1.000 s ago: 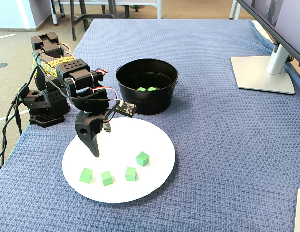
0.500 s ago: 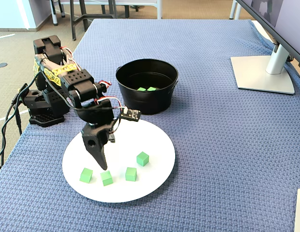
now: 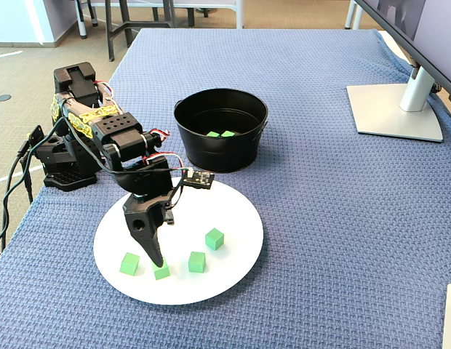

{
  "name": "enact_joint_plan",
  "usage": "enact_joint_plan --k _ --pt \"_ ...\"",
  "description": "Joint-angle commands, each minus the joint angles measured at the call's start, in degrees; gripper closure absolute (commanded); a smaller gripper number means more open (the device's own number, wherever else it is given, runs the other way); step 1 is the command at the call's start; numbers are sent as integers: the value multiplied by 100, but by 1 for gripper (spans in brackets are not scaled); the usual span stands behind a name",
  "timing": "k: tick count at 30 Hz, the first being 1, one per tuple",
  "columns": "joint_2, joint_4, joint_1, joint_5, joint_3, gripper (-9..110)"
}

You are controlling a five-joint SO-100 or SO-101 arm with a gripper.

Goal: Pick up the green cubes from the white plate and place them in the black recipient

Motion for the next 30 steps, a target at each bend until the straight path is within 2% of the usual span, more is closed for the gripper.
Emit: enact_joint_plan --k 1,20,30 --pt "79 26 132 -281 -378 55" --pt "-853 -70 325 -527 -1125 57" --pt "-1002 -193 290 -545 -1125 65"
